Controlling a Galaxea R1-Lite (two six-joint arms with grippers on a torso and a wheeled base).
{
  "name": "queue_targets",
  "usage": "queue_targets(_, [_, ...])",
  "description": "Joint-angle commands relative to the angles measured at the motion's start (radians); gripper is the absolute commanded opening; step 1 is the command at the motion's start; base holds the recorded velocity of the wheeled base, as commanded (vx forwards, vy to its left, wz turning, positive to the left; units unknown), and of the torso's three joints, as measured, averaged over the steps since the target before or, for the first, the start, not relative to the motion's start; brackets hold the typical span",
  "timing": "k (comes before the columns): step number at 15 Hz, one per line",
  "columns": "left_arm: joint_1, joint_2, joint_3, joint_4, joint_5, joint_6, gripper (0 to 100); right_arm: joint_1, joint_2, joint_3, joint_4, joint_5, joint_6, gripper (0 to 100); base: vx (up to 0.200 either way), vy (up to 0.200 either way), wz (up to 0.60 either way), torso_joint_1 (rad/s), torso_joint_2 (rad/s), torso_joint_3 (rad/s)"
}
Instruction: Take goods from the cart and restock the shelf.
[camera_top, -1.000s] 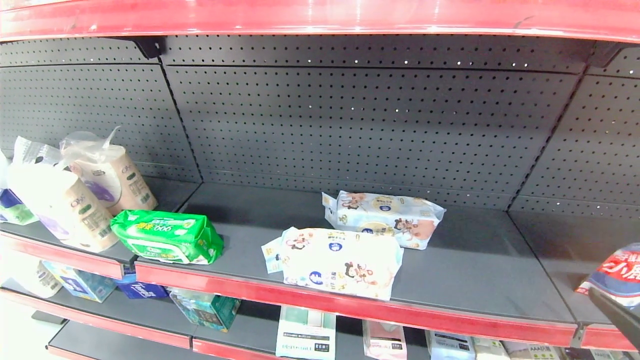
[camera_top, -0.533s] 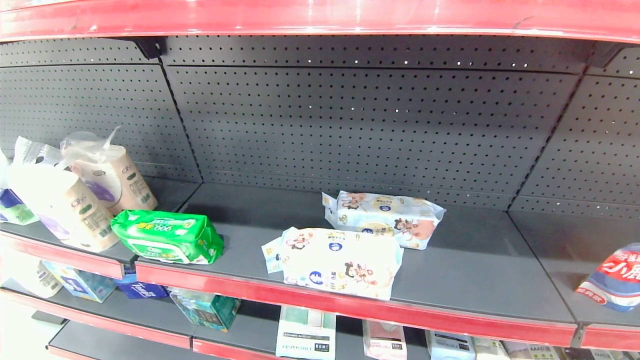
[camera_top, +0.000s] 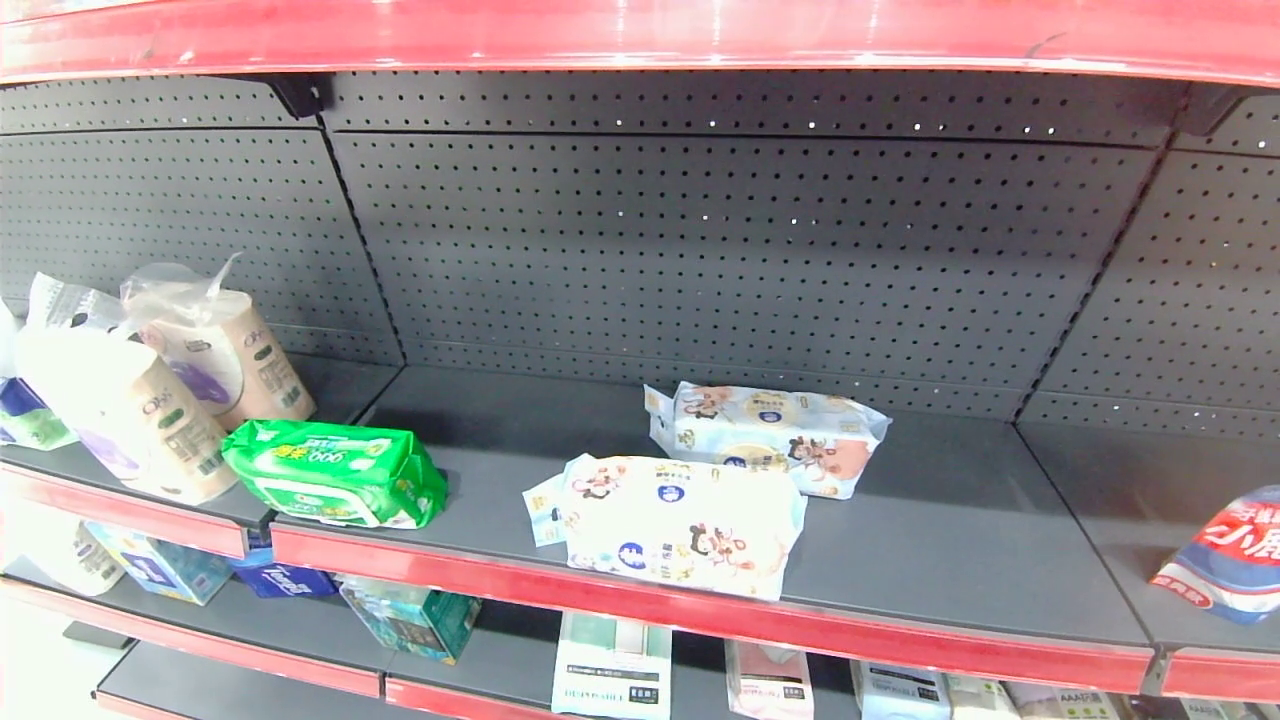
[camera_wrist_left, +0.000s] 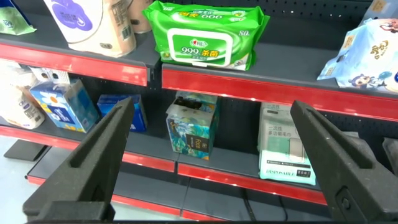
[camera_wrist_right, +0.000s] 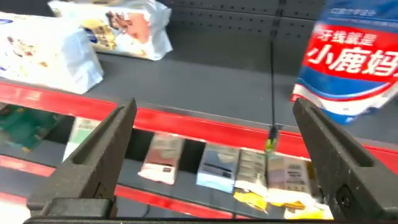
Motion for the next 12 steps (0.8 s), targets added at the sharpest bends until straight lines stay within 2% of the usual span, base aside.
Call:
queue_targets(1, [0.0, 0.002, 0.0, 0.0, 0.0, 0.0, 100, -0.077, 0.011, -0.001, 0.0, 0.007, -0.002, 100, 0.0, 0.0, 0.0, 0.0, 0.0, 0.0])
queue_targets(2, [0.0, 0.002, 0.0, 0.0, 0.0, 0.0, 100, -0.097, -0.001, 0.0, 0.0, 0.014, 0.001, 100, 0.0, 0.0, 0.0, 0.0, 0.0, 0.0])
queue_targets(4, [0.0, 0.002, 0.0, 0.0, 0.0, -0.001, 100, -0.071, -0.098, 0.003, 0.053, 0.037, 0.004, 100, 0.0, 0.0, 0.0, 0.0, 0.0, 0.0])
queue_targets(12, [0.0, 0.002, 0.0, 0.0, 0.0, -0.001, 100, -0.073, -0.097, 0.005, 0.047, 0.037, 0.03, 100, 0.0, 0.0, 0.0, 0.0, 0.0, 0.0])
